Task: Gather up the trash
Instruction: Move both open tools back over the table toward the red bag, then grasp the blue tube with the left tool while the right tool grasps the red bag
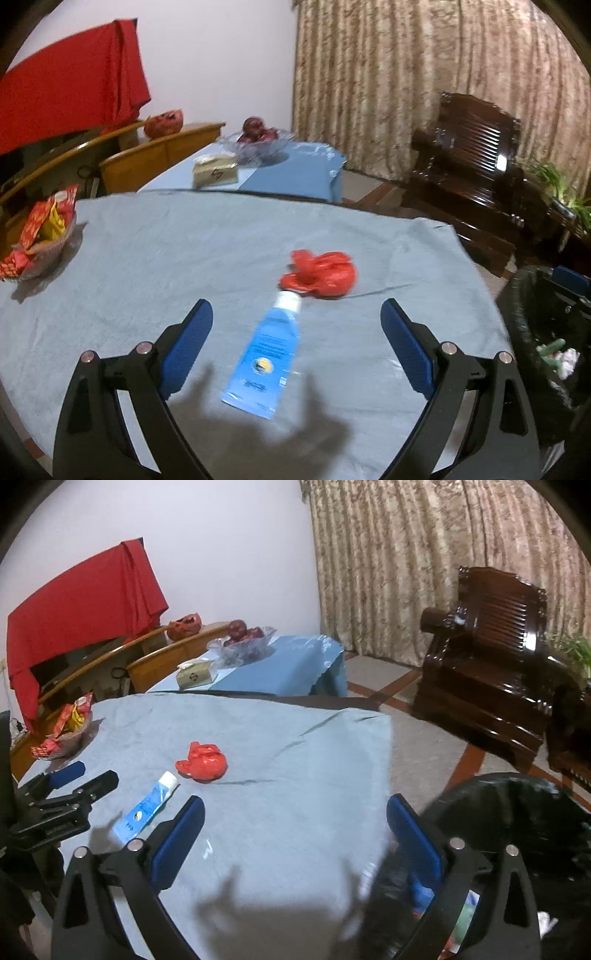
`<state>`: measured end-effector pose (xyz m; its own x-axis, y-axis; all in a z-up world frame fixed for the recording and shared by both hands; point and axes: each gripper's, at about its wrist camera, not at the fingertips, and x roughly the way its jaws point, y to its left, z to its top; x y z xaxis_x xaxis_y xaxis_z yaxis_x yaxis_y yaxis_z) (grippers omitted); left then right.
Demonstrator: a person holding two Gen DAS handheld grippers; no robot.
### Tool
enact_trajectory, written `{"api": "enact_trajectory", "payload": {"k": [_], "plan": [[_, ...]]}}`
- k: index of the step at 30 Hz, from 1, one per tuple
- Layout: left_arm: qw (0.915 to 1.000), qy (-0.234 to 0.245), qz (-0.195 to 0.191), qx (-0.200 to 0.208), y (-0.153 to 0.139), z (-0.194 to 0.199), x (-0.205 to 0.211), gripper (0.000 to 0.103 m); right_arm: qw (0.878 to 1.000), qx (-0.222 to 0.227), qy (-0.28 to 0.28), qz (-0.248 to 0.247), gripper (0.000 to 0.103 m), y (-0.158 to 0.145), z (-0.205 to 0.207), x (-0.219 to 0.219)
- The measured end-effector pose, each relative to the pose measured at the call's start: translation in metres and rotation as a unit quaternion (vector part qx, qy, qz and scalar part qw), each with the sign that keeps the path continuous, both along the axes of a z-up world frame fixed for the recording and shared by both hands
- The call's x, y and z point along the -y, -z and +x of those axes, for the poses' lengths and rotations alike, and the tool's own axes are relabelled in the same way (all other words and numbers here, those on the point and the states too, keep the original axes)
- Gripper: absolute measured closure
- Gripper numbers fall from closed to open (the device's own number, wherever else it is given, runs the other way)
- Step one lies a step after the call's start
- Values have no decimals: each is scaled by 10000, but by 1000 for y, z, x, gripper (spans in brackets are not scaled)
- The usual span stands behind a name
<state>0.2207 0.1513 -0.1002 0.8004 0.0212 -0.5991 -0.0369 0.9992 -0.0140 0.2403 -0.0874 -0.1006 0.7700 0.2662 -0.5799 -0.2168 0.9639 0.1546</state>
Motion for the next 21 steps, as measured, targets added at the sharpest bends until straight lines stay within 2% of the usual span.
{"api": "enact_trajectory", "payload": {"k": [3, 8, 16, 21], "plan": [[9997, -50, -38, -215, 15, 17, -14, 19, 9999, -100, -51, -10, 6, 11, 17, -16], [9983, -17, -51, -579, 43, 44, -23, 20, 9995, -299, -94, -51, 6, 29, 46, -35], [9953, 7, -241, -943, 68, 70, -30, 24, 9989, -448, -114, -109, 6, 45, 75, -46], [9930, 72, -264, -1152, 77, 81, -28, 30, 9985, -486, -169, -160, 6, 51, 86, -50]]}}
